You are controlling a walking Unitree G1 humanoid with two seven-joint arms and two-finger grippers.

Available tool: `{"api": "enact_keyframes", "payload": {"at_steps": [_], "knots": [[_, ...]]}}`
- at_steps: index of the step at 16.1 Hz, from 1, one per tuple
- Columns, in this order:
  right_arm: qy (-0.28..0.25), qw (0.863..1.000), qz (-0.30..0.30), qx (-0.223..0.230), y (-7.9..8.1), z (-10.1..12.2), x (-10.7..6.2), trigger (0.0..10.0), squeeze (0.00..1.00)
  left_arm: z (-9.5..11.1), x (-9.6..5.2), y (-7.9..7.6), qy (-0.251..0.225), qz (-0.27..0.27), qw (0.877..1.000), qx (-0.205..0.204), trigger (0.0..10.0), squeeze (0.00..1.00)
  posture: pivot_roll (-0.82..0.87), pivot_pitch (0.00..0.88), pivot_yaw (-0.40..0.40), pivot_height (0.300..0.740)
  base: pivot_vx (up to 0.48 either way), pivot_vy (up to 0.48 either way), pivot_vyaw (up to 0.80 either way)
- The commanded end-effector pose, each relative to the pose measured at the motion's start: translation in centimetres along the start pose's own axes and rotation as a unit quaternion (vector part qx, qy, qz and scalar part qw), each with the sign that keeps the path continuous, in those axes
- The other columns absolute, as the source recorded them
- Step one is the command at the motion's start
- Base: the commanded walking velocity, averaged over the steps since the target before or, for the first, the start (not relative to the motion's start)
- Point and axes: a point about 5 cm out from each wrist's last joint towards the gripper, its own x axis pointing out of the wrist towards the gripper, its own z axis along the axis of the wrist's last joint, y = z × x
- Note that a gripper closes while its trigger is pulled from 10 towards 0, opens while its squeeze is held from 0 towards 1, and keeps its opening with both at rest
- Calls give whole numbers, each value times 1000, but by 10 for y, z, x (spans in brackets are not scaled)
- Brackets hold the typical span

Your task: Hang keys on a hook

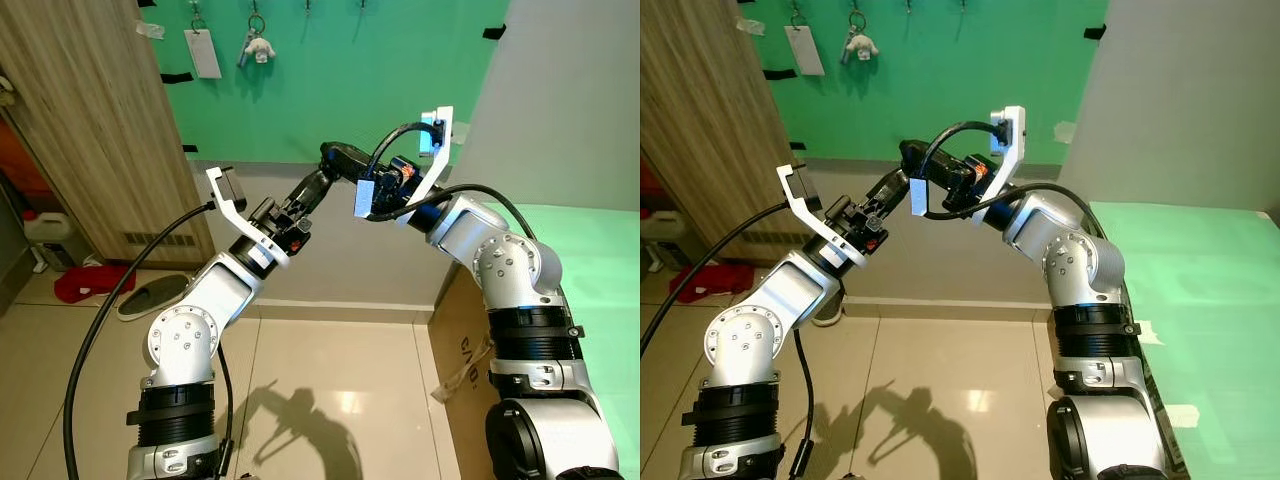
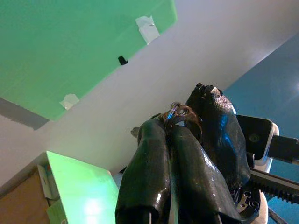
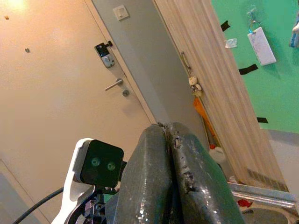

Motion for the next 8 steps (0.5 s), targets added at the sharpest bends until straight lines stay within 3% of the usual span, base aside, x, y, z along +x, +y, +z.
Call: {"api": "enact_keyframes", "payload": {"at_steps": [1, 3, 5, 6, 7, 8], "knots": [[7, 1000, 2, -5, 1, -3, 1, 0, 0, 3, 3, -12, -1, -31, 999, 9, 0, 0, 12, 0, 55, 740, 0, 0, 0], [2, 1000, -16, 0, -4, -2, -2, 0, 0, 5, 3, -14, -3, -37, 999, 9, 0, 0, 12, 0, 55, 740, 0, 0, 0], [2, 997, -82, 0, -20, -2, -3, 0, 0, 6, 3, -14, -3, -40, 999, 9, 0, 0, 11, 0, 52, 740, 0, 0, 0], [10, 994, -111, -16, -26, -3, -4, 4471, 0, 6, 3, -15, -3, -40, 999, 10, 0, 0, 11, 0, 52, 740, 0, 0, 0], [13, 992, -121, -26, -28, -3, -5, 4471, 0, 6, 3, -15, -3, -41, 999, 10, 0, 0, 11, 0, 52, 740, 0, 0, 0], [11, 991, -128, -29, -29, -3, -5, 10000, 1000, 5, 3, -15, -3, -41, 999, 10, 0, 0, 12, 0, 52, 740, 0, 0, 0]]}}
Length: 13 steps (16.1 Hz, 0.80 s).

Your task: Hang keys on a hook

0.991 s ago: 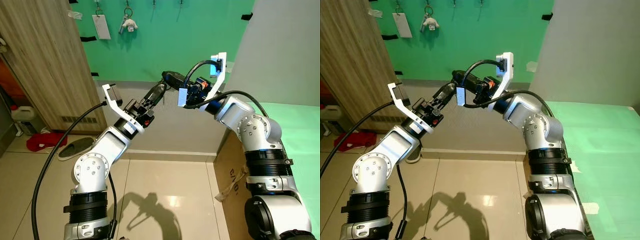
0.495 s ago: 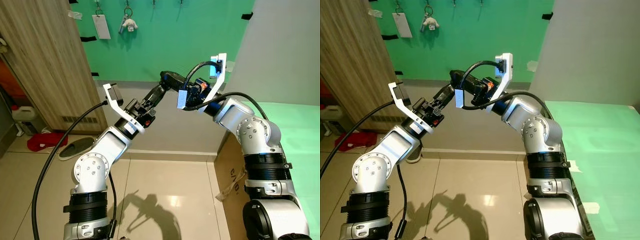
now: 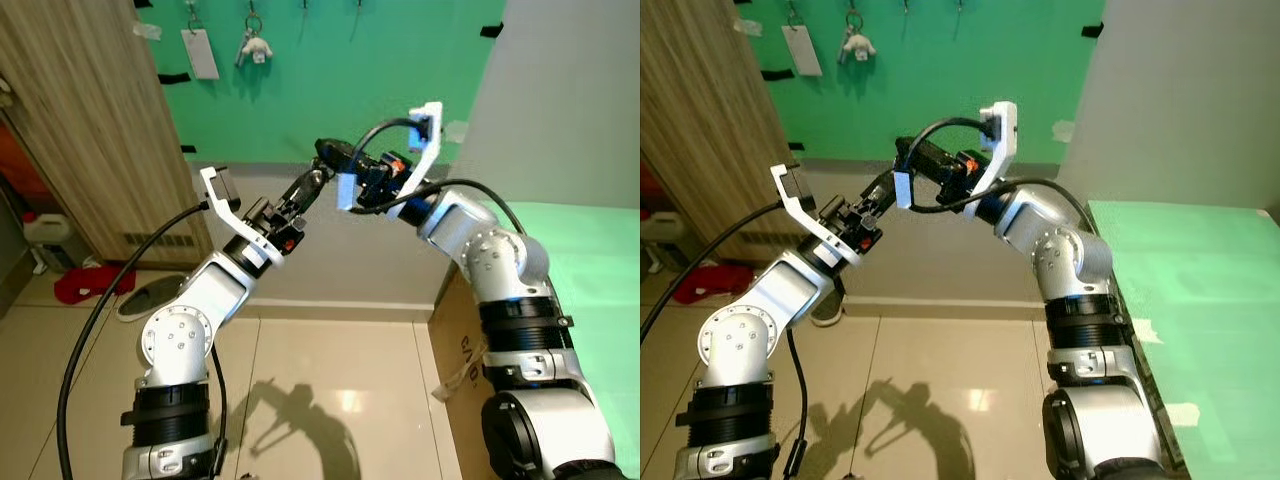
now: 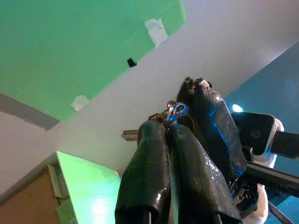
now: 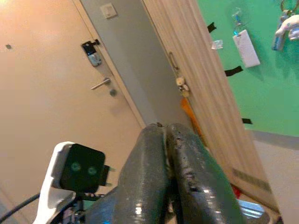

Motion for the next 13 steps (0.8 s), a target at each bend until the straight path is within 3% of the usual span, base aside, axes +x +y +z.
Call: {"api": "enact_keyframes", "payload": {"at_steps": [1, 4, 6, 13], "knots": [[-2, 995, -99, -8, -23, -1, -13, 10000, 1000, 1, 5, -18, 2, -54, 998, 7, 0, 0, 14, 0, 51, 740, 0, 0, 0], [-43, 989, -142, -23, -32, 12, -21, 10000, 1000, 1, 3, -18, 4, -53, 999, 10, 0, 0, 20, 0, 48, 740, 0, 0, 0], [-78, 977, -196, -41, -43, 18, -35, 10000, 1000, 0, 2, -17, 9, -49, 999, 12, 0, 0, 18, 0, 53, 740, 0, 0, 0], [-92, 953, -267, -111, -47, 9, -44, 10000, 1000, -3, 2, -13, 22, -39, 999, 25, 0, 0, 9, 0, 55, 740, 0, 0, 0]]}}
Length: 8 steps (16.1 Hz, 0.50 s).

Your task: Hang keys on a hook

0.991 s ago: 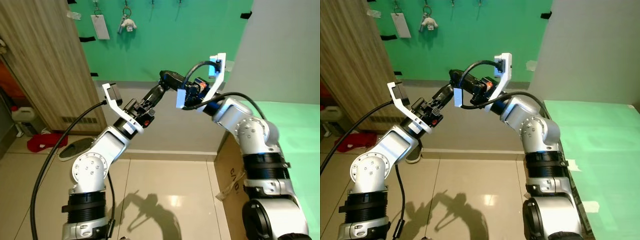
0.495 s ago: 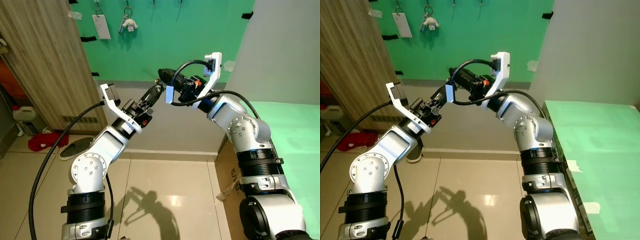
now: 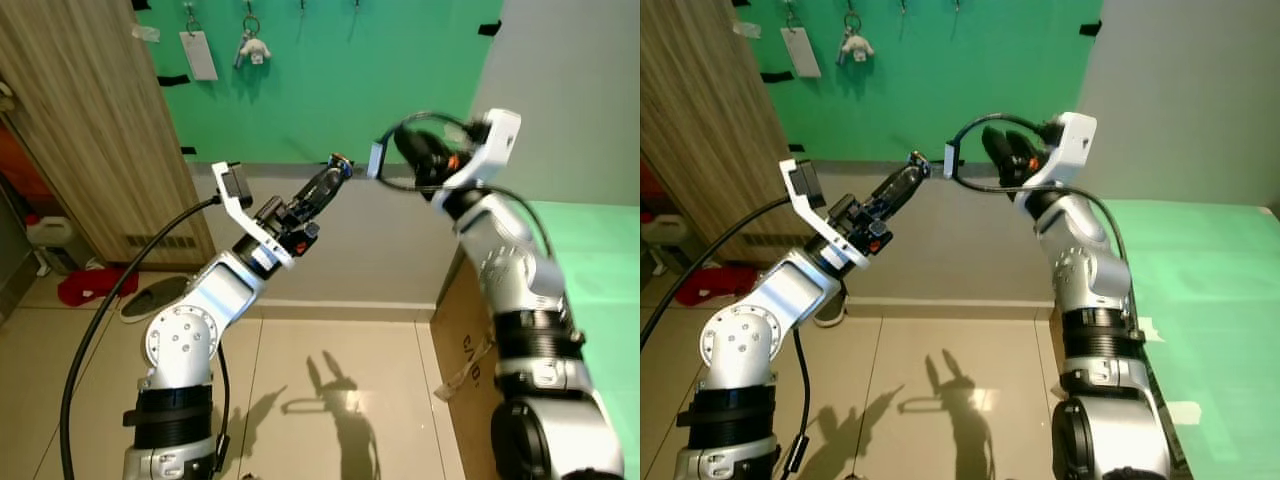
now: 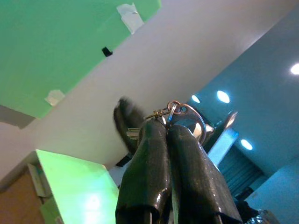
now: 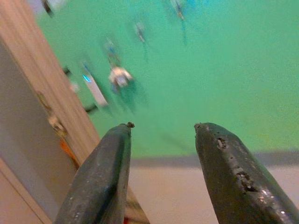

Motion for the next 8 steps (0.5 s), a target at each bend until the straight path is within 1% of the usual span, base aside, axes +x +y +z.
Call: {"api": "enact_keyframes", "payload": {"at_steps": [1, 2, 3, 4, 5, 6, 7, 8], "knots": [[-6, 1000, -4, -26, 2, 2, -1, 10000, 1000, 0, -1, 1, 4, 5, 1000, 10, 0, 0, 9, 0, 52, 740, 0, 0, 0], [-4, 999, -16, -30, 0, -2, -2, 10000, 0, 0, -1, 3, 4, 13, 1000, 17, 0, 0, 9, 0, 50, 740, 0, 0, 0], [-6, 999, -26, -26, -2, -4, -4, 10000, 0, 0, -1, 5, 5, 24, 999, 25, 0, 0, 11, 0, 48, 740, 0, 0, 0], [-5, 999, -34, -26, -3, -6, -6, 10000, 0, 0, 0, 11, 9, 54, 997, 47, 0, 0, 12, 0, 45, 740, 0, 0, 0], [-3, 999, -38, -26, -4, -8, -7, 10000, 0, 0, 0, 15, 11, 73, 995, 63, 0, 0, 12, 0, 45, 740, 0, 0, 0], [2, 999, -44, -22, -5, -13, -10, 10000, 0, 0, 2, 20, 18, 99, 991, 92, 0, 0, 11, 0, 44, 740, 0, 0, 0], [8, 999, -50, -12, -6, -18, -12, 10000, 0, 0, 4, 21, 23, 113, 987, 111, 0, 0, 11, 0, 44, 740, 0, 0, 0], [11, 999, -52, -7, -5, -22, -13, 10000, 0, 1, 5, 20, 22, 118, 985, 121, 0, 0, 10, 0, 45, 740, 0, 0, 0]]}}
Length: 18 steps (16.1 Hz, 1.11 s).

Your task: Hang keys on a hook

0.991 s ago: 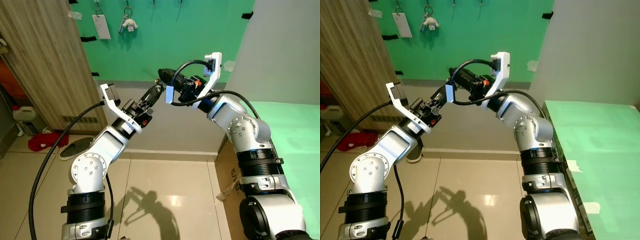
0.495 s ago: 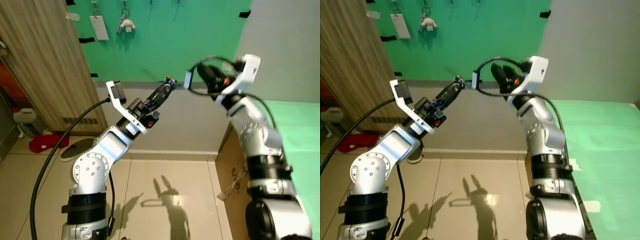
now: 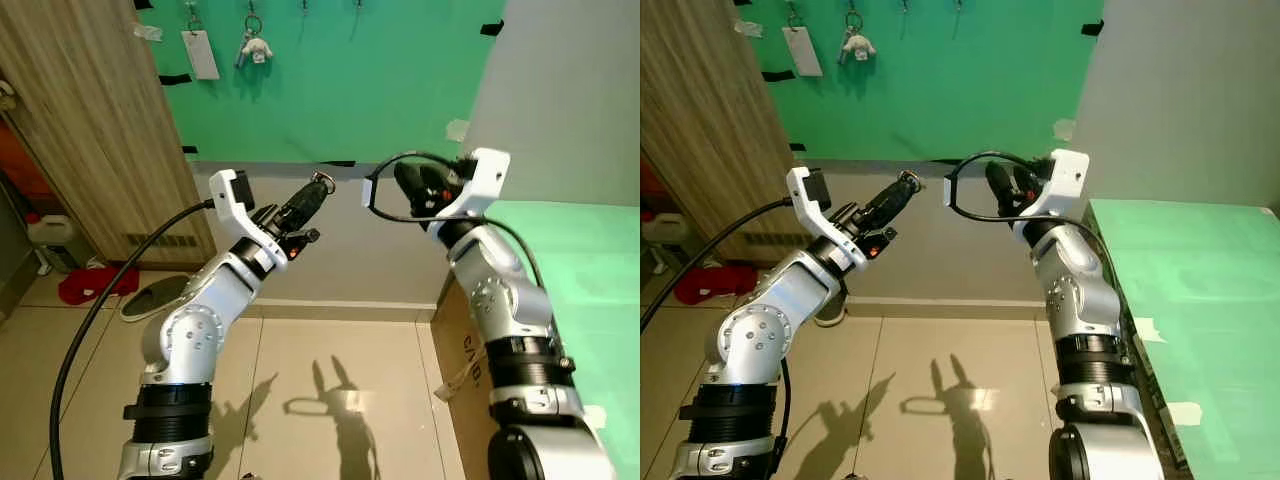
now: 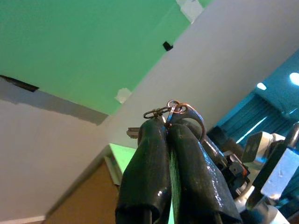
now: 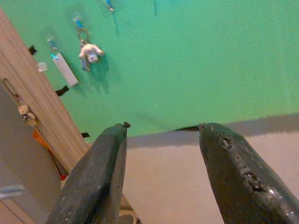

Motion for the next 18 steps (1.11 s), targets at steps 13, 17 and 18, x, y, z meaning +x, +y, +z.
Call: {"api": "enact_keyframes", "payload": {"at_steps": [13, 17, 18], "knots": [[94, 995, 19, -30, 23, -64, -30, 10000, 0, 3, 1, 47, 15, 246, 945, 213, 10000, 0, 6, 0, 48, 740, 0, 0, 0], [9, 985, 21, -173, 31, -45, -29, 10000, 0, 20, -2, 42, -51, 245, 917, 312, 10000, 0, 5, 0, 52, 740, 0, 0, 0], [-22, 971, 22, -235, 34, -38, -30, 10000, 0, 24, -5, 35, -66, 237, 904, 349, 10000, 0, 2, 0, 52, 740, 0, 0, 0]]}}
